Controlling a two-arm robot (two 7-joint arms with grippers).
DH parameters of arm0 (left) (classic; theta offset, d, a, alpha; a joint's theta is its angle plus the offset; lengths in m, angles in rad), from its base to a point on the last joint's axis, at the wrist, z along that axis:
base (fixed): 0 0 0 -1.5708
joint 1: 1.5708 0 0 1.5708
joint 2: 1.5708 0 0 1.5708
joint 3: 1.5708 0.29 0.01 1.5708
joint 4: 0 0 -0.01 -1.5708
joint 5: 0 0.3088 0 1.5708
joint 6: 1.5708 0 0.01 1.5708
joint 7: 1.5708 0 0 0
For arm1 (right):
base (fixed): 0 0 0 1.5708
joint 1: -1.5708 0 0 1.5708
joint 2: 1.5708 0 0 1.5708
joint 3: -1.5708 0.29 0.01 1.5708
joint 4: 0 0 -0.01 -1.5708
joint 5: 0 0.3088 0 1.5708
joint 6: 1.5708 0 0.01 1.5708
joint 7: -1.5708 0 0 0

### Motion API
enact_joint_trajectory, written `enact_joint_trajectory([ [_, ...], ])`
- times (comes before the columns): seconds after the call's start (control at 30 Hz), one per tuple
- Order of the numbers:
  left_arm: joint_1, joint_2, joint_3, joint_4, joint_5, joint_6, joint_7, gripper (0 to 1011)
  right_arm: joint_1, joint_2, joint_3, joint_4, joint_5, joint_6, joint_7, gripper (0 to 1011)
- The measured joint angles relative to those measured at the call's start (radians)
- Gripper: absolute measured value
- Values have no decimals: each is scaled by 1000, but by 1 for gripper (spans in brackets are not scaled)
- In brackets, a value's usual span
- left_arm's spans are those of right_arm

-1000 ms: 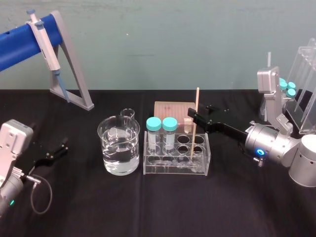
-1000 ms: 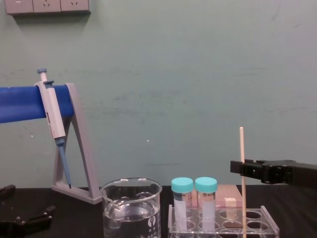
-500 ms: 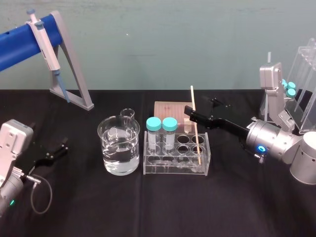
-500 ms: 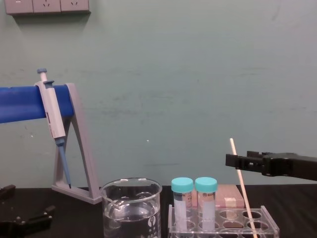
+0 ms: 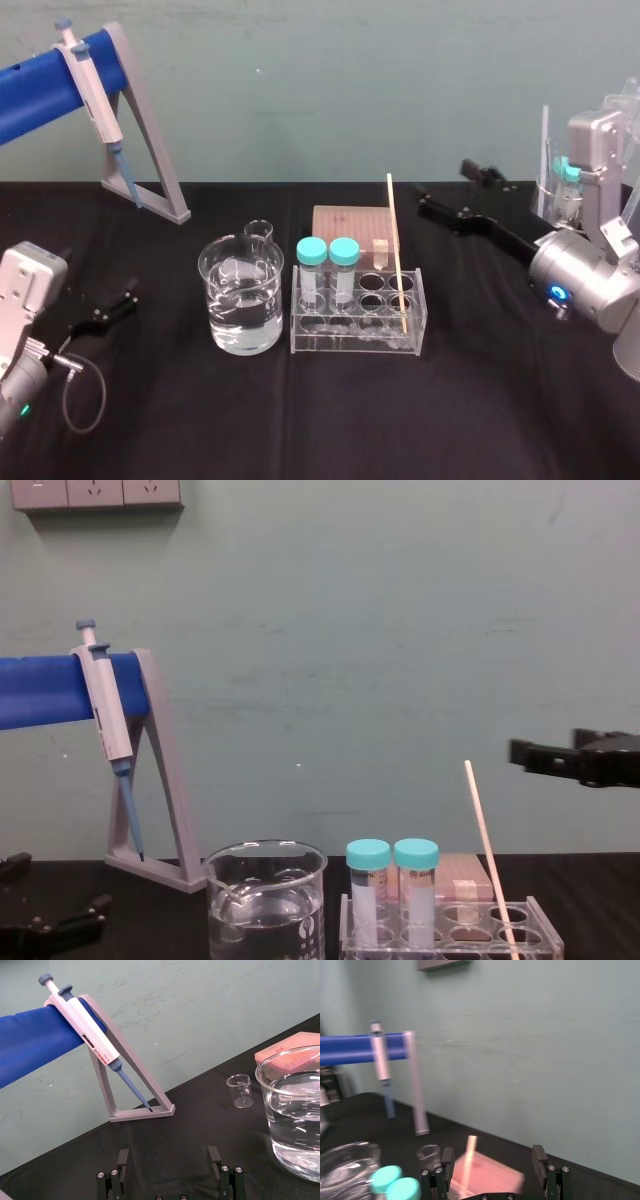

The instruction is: Hold the thermometer with one hand and immerse one end into the beaker, then reinsert it into the test tube rack.

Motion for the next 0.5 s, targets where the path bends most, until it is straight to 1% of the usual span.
enact_joint_trajectory([
  [0.13,0,0,0,0,0,0,0,1004,-35,-13,27,-16,-25,-11,-78,1003],
  [0.17,0,0,0,0,0,0,0,1004,-49,-22,39,-16,-36,-19,-111,1003],
  [0.23,0,0,0,0,0,0,0,1004,-60,-37,50,3,-39,-27,-130,1003],
  [0.33,0,0,0,0,0,0,0,1004,-63,-56,56,39,-38,-38,-132,1003],
  [0.5,0,0,0,0,0,0,0,1004,-52,-94,56,125,-40,-50,-125,1003],
])
